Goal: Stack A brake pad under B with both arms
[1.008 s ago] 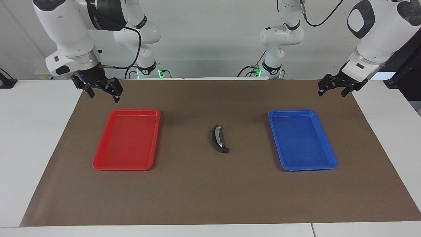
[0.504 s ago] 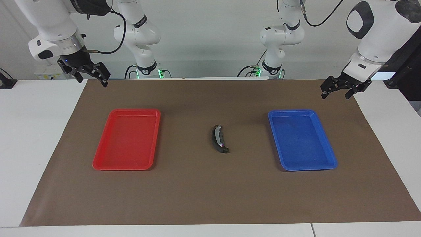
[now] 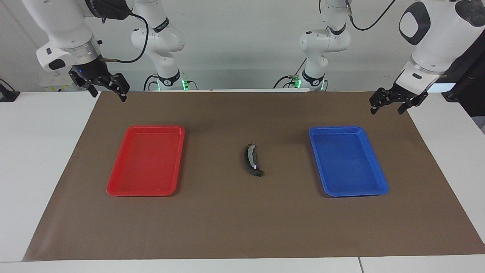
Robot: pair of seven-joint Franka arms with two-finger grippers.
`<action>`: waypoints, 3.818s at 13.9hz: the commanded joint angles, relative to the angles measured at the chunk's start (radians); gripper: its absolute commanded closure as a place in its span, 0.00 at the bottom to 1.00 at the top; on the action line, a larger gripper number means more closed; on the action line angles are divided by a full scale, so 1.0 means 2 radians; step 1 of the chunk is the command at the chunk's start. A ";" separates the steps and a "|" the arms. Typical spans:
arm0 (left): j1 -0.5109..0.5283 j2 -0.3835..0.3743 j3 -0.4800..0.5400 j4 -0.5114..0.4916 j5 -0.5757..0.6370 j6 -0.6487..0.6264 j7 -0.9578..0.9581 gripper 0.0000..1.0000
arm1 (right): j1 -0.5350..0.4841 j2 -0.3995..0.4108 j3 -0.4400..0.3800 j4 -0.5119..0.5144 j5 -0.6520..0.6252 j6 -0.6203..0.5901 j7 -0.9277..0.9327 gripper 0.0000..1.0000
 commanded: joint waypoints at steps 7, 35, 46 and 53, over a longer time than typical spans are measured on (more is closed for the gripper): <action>0.006 -0.014 -0.005 -0.017 0.010 0.007 0.002 0.00 | -0.005 0.015 0.005 0.033 0.015 -0.026 -0.013 0.00; 0.006 -0.014 -0.005 -0.017 0.010 0.007 0.002 0.00 | 0.009 0.016 0.000 0.042 -0.006 -0.022 -0.027 0.00; 0.006 -0.014 -0.005 -0.017 0.010 0.007 0.002 0.00 | 0.011 0.016 0.000 0.042 -0.006 -0.024 -0.027 0.00; 0.006 -0.014 -0.005 -0.017 0.010 0.007 0.002 0.00 | 0.012 0.016 0.000 0.042 -0.006 -0.024 -0.027 0.00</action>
